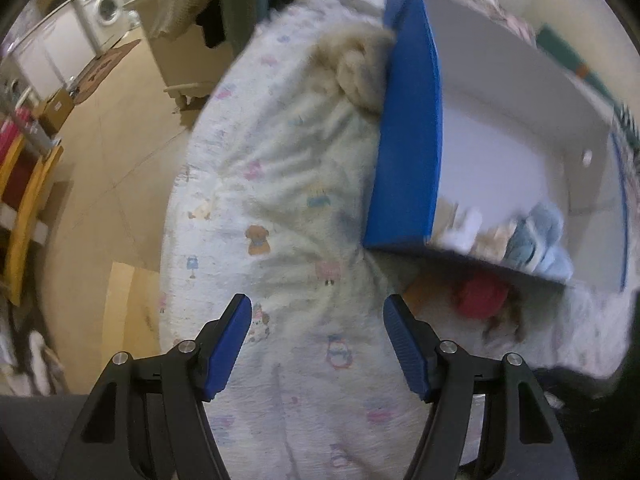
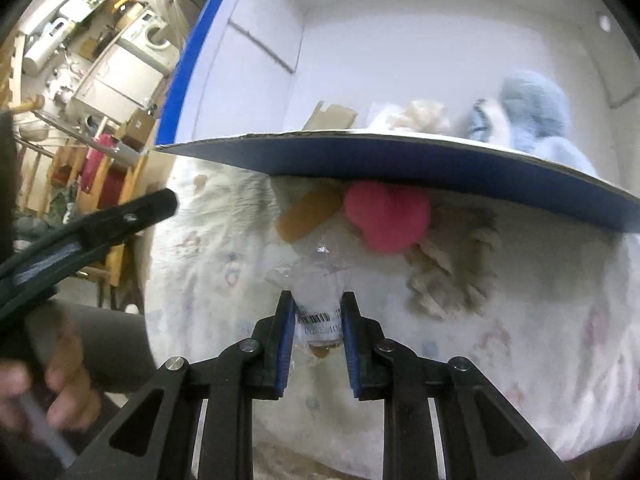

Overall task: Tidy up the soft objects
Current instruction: 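Grasp the clear plastic bag in front of the box with the right gripper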

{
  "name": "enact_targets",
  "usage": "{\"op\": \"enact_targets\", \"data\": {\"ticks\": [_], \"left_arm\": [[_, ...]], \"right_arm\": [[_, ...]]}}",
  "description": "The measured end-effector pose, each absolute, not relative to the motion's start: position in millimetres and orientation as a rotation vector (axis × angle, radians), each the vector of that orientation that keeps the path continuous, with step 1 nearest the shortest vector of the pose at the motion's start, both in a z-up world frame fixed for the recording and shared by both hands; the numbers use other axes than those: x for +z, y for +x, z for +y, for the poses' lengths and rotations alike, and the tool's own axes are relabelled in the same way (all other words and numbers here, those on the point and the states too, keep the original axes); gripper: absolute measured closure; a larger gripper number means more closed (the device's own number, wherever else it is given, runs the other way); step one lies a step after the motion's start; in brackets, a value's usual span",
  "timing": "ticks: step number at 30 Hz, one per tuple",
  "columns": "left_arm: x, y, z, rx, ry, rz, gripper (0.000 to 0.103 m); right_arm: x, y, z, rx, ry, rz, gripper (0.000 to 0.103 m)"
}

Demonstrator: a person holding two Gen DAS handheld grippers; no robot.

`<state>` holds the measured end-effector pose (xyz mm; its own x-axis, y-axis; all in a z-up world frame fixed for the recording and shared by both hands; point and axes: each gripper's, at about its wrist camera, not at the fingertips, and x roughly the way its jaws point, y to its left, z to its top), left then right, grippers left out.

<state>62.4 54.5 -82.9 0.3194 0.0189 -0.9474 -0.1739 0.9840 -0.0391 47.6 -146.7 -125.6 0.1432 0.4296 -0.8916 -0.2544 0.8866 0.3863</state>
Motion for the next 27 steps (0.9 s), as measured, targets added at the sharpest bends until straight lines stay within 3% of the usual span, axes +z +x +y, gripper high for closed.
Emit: {"op": "enact_targets", "data": {"ticks": [13, 16, 19, 21, 27], "left_arm": [[-134, 98, -16, 0.018, 0.119, 1.341, 0.038], [-147, 112, -26, -0.009, 0.146, 1.353, 0.05], [-157, 119, -30, -0.051, 0.153, 1.369, 0.07], [-157, 119, -32, -0.081, 0.143, 1.365, 0.089], [-147, 110, -27, -0.148, 0.089, 1.365, 0.097]], "right_arm": [[-104, 50, -199, 0.474, 0.269, 1.284, 0.079], [-103, 51, -204, 0.481, 0.277, 1.273, 0.079], [-103, 53, -208, 0.484, 0.281, 1.274, 0.079], [-103, 56, -212, 0.48, 0.288, 1.276, 0.079], [-101, 55, -212, 0.487, 0.291, 1.274, 0.079]]}}
